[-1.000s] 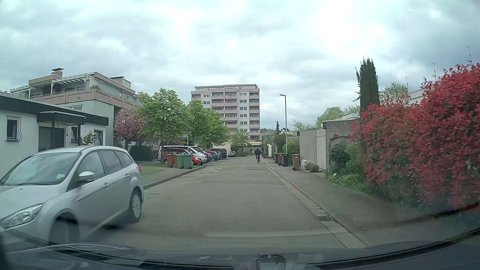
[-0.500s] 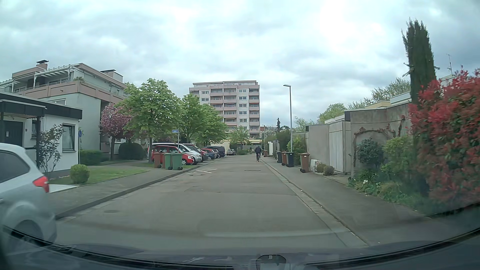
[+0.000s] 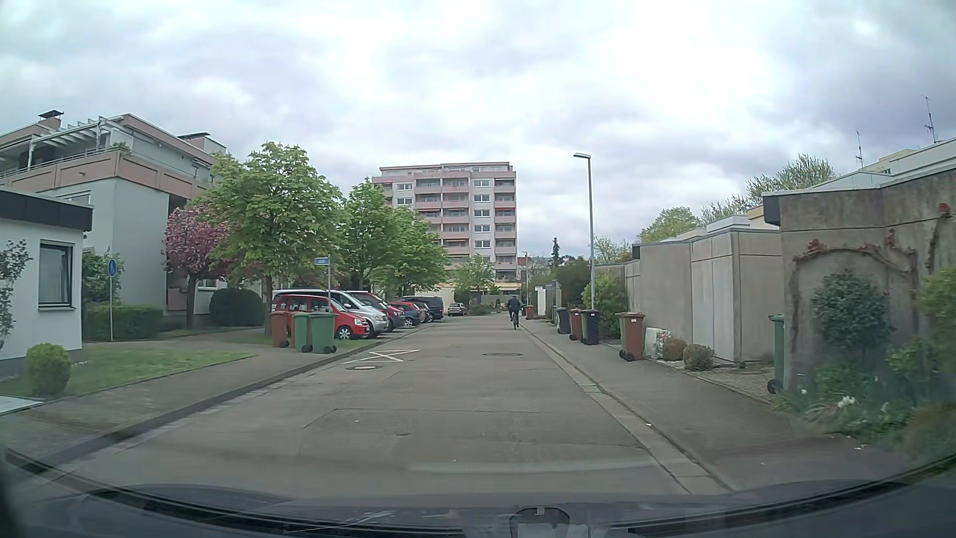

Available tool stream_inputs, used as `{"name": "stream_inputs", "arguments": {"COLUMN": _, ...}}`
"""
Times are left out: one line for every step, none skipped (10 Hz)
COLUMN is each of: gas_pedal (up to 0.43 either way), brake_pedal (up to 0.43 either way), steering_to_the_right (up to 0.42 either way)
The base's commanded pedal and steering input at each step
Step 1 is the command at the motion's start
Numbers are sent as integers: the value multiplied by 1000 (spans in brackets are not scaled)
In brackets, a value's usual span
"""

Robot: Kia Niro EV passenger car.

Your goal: Follow the waypoints while adhering to traffic rules and regulations

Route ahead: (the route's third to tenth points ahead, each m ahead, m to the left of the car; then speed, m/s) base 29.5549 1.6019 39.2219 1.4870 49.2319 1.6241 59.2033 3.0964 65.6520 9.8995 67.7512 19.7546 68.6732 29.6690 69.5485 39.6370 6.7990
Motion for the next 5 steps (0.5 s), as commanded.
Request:
{"name": "stream_inputs", "arguments": {"gas_pedal": 59, "brake_pedal": 0, "steering_to_the_right": 2}}
{"name": "stream_inputs", "arguments": {"gas_pedal": 59, "brake_pedal": 0, "steering_to_the_right": 1}}
{"name": "stream_inputs", "arguments": {"gas_pedal": 59, "brake_pedal": 0, "steering_to_the_right": 1}}
{"name": "stream_inputs", "arguments": {"gas_pedal": 59, "brake_pedal": 0, "steering_to_the_right": 1}}
{"name": "stream_inputs", "arguments": {"gas_pedal": 59, "brake_pedal": 0, "steering_to_the_right": 0}}
